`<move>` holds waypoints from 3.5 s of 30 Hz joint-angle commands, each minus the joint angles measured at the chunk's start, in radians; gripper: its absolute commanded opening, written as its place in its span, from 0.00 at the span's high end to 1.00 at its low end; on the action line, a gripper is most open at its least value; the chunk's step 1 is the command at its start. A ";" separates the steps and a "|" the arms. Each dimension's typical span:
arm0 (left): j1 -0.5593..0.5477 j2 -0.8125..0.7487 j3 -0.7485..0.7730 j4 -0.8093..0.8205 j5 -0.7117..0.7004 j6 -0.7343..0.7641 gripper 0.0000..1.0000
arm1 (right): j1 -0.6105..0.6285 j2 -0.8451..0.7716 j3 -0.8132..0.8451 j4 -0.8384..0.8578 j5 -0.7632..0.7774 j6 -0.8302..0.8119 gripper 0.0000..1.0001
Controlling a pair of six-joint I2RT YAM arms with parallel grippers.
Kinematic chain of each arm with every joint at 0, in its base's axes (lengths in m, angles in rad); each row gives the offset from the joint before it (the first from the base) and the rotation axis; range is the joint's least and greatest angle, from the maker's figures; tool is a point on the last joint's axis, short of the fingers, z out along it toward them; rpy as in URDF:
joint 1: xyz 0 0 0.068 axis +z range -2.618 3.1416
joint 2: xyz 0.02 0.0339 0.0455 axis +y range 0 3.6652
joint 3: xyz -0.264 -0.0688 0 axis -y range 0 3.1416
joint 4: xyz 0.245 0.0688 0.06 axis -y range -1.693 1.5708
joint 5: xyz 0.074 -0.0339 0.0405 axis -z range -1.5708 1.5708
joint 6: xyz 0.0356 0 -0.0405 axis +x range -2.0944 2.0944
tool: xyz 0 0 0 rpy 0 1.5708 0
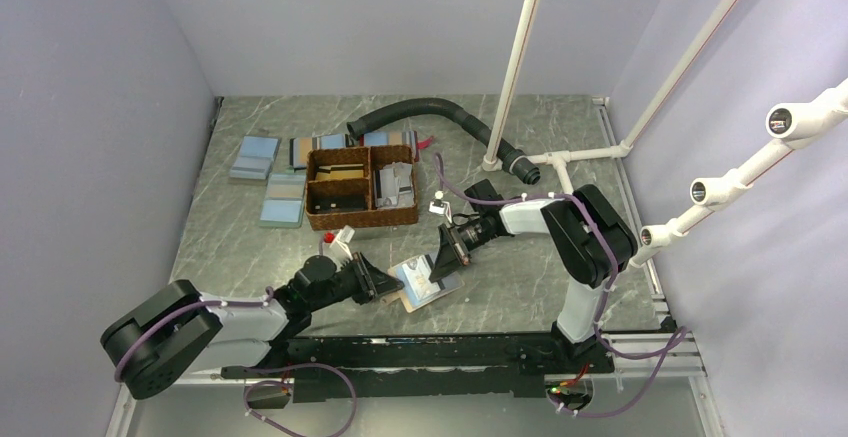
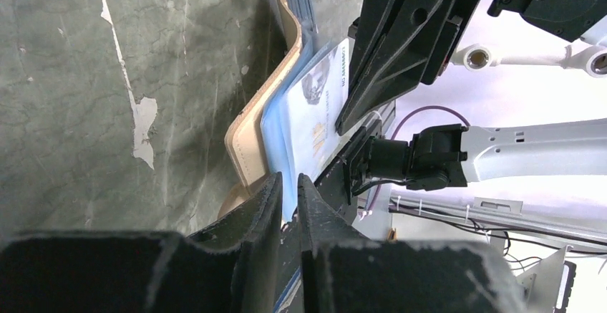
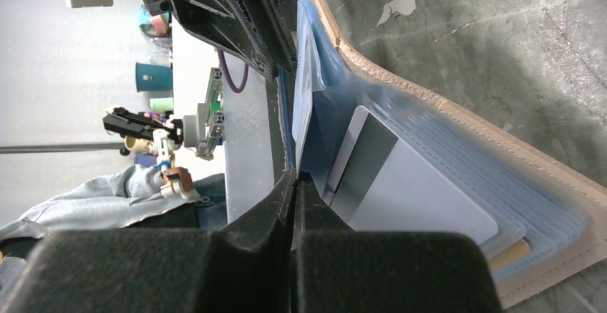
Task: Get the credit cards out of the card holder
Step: Remove the credit card from the card holder, then place the credit card in the storage box.
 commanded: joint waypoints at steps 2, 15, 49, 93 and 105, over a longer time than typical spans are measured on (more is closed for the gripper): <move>0.002 0.053 0.017 0.060 0.026 0.021 0.81 | -0.002 -0.011 0.017 0.012 -0.034 -0.033 1.00; 0.002 0.365 0.096 0.347 0.113 -0.005 0.71 | -0.002 -0.006 0.015 0.031 -0.058 -0.013 1.00; 0.027 0.635 0.023 0.628 0.126 -0.110 1.00 | -0.052 0.006 0.029 -0.060 0.071 -0.098 1.00; 0.073 -0.727 0.398 -1.143 -0.230 0.131 0.04 | -0.137 -0.267 0.308 -0.518 0.239 -0.469 1.00; 0.075 -0.762 0.416 -1.245 -0.325 0.028 0.01 | -0.068 -0.074 0.731 -0.509 0.523 -0.260 1.00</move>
